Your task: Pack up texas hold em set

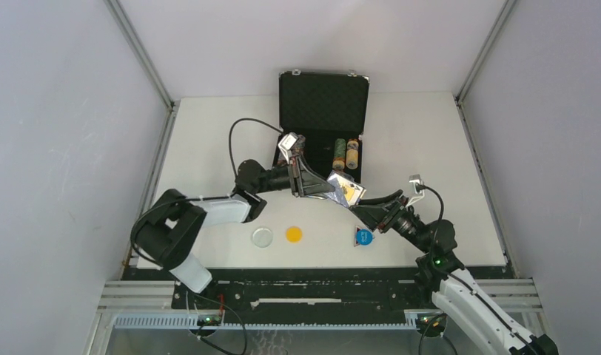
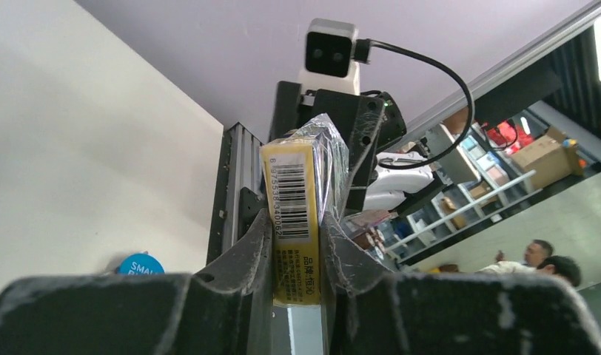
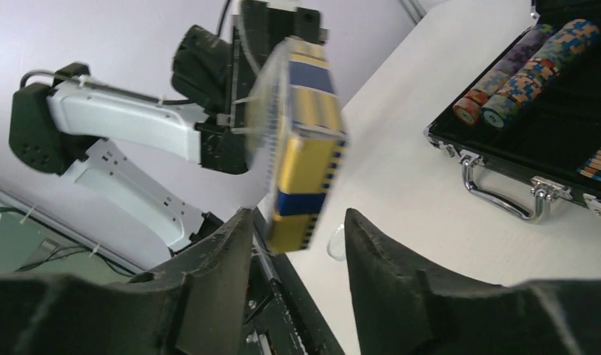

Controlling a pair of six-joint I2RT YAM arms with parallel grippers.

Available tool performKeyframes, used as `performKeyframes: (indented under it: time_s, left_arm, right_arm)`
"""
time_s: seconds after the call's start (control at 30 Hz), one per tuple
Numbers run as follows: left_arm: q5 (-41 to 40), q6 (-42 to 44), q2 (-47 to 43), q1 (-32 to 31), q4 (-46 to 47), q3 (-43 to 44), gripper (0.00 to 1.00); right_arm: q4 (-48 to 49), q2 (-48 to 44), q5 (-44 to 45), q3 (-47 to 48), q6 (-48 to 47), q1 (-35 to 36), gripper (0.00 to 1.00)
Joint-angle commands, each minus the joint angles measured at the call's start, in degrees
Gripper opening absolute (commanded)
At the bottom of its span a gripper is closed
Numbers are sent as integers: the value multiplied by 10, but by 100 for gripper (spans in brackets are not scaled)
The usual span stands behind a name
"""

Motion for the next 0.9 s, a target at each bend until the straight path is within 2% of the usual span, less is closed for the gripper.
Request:
performKeyframes:
  time_s: [0.0,0.1,0.23,0.3,0.37,0.43,0.47,0.57,0.63,0.77,0.83,0.87]
  left_arm:
    - [-4,-76,45,0,145,11,0]
    - [-1,-69,47,-1,145,6,0]
    - [0,-66,48,-1,145,1,0]
    - [2,-66,50,-1,145,3,0]
    - [2,-66,52,-1,145,3,0]
    - [5,-65,57,-1,145,5,0]
    - [6,-65,58,-1,145,4,0]
    - [9,-63,64,-2,145,2,0]
    - [9,-59,67,-2,145,0,0]
    - [14,-54,72,-6,145,-1,0]
    - [19,-52,74,-9,145,0,0]
    - [21,-50,76,-10,145,0,0]
  right_arm:
    - [54,10,-36,5,12,-2,52]
    - [67,11,-39,3,10,-2,43]
    - [54,8,-42,13,-5,-9,13]
    - [54,10,-54,18,-5,-15,2]
    - [60,11,-54,19,0,-18,2]
    - [57,12,-49,19,0,-20,24]
    - [58,13,-47,19,-1,-21,30]
    - [64,22,-44,19,-1,-23,41]
    - [73,29,-42,19,3,-25,40]
    - [82,39,-35,22,6,-26,21]
    - [81,45,-34,26,3,-27,7]
    - [81,47,-34,27,2,-27,3]
